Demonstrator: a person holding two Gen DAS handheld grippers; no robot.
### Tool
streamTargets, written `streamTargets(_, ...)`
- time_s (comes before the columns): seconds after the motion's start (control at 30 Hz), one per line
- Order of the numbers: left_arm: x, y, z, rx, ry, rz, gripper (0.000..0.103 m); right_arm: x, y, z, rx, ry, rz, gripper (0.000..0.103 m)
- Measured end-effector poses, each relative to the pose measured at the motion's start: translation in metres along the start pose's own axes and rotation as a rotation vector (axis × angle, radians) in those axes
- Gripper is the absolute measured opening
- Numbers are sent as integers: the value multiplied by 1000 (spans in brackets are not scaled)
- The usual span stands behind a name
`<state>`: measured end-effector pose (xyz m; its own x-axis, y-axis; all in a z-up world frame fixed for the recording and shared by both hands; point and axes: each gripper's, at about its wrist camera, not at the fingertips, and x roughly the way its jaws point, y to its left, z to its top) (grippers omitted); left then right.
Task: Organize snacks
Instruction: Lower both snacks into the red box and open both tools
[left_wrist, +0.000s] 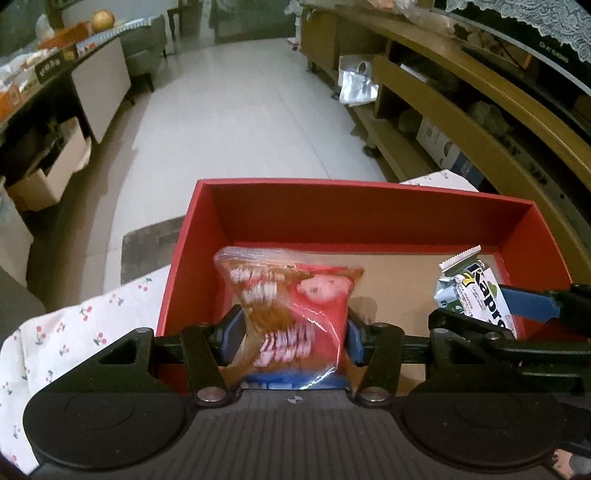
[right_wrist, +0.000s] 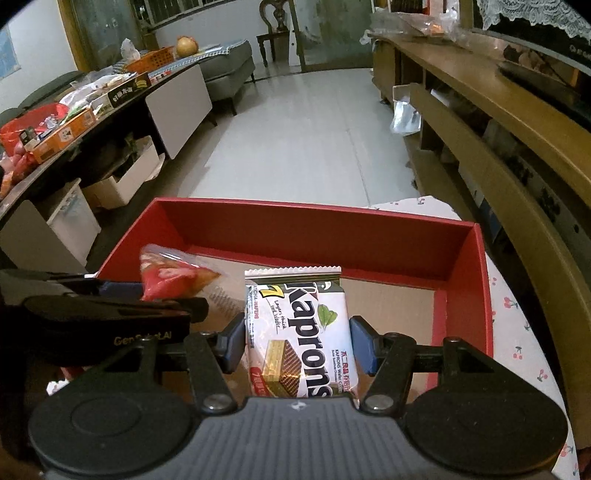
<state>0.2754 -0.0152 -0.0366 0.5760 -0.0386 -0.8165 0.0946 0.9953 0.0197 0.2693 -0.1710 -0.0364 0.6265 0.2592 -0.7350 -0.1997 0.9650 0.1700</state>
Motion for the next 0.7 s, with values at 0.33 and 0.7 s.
streamTargets(0.33,4,-6,4,23,4,20,71,6,-3,2,-22,3,-32,73)
streamTargets(0.7,-20,-1,9,-6,-25,15,85,-24,6,9,-26,-48,-54,75)
